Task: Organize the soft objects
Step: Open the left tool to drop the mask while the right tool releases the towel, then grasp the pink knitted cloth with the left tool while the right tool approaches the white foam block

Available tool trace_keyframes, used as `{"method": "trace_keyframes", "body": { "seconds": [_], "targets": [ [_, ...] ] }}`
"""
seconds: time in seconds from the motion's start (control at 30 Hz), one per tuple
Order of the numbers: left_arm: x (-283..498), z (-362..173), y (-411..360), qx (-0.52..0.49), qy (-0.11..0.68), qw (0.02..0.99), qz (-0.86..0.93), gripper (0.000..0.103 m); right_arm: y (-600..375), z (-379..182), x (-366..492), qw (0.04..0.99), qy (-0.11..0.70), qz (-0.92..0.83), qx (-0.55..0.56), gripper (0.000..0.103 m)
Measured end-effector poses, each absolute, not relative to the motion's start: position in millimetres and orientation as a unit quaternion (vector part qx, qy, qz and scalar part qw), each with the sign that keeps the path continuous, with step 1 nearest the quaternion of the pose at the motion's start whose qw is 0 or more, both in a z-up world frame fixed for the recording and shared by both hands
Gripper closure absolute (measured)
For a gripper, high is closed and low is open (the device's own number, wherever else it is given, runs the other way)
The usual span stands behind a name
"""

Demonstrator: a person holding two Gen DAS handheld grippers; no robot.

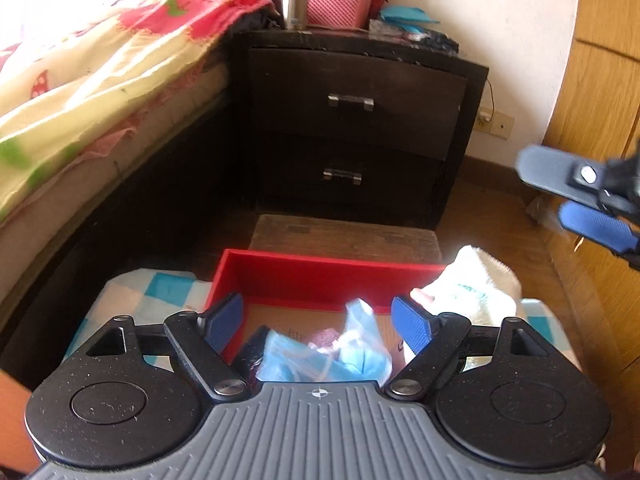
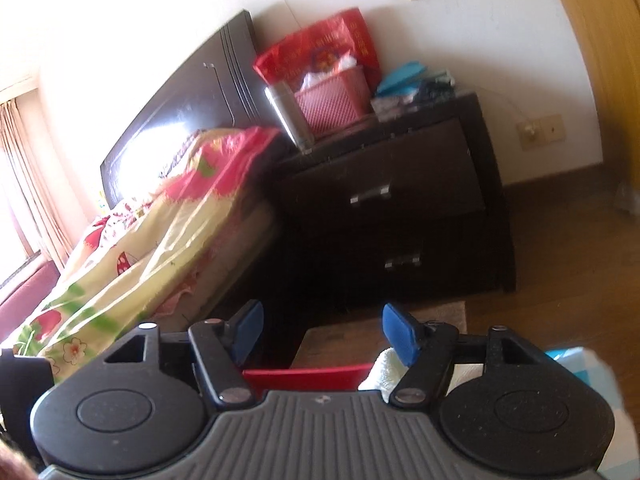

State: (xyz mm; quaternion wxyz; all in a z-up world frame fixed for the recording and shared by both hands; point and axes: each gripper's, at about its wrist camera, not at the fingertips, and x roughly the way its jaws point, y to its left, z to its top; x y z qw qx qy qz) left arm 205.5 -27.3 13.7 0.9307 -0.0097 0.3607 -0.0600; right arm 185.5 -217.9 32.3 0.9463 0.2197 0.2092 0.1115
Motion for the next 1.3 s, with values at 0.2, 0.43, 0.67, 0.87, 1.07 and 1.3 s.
{"method": "trace_keyframes", "body": {
  "seconds": [0.2, 0.43, 0.67, 0.87, 1.07, 1.3],
  "targets": [
    [179.1, 36.6, -25.1, 0.014, 0.356, 0.933, -0.056, 0.023, -225.7, 48.1, 161.1, 0.944, 0.224, 0.095, 0.223, 0.054],
    [138.6, 56.4, -15.2, 0.009, 0.351, 0.934, -0.067, 0.018, -230.1, 61.5, 130.1, 0.939, 0.247, 0.082, 0.227, 0.051],
    [100.4, 37.6, 0.0, 0.018, 0.384, 0.921, -0.058, 0.018, -226.0, 78.3, 92.8, 0.943, 0.247, 0.088, 0.203, 0.049],
    [84.6, 31.8, 24.3, -0.006, 0.398, 0.916, -0.048, 0.018, -223.0, 75.0, 69.7, 0.942, 0.259, 0.092, 0.194, 0.047],
    [77.9, 14.9, 31.6, -0.014, 0.426, 0.903, -0.057, 0.018, -214.0, 66.9, 53.5, 0.941, 0.276, 0.095, 0.17, 0.047],
    [76.4, -5.4, 37.9, -0.04, 0.459, 0.885, -0.063, 0.018, -216.5, 52.6, 37.0, 0.938, 0.295, 0.09, 0.158, 0.047]
  ]
}}
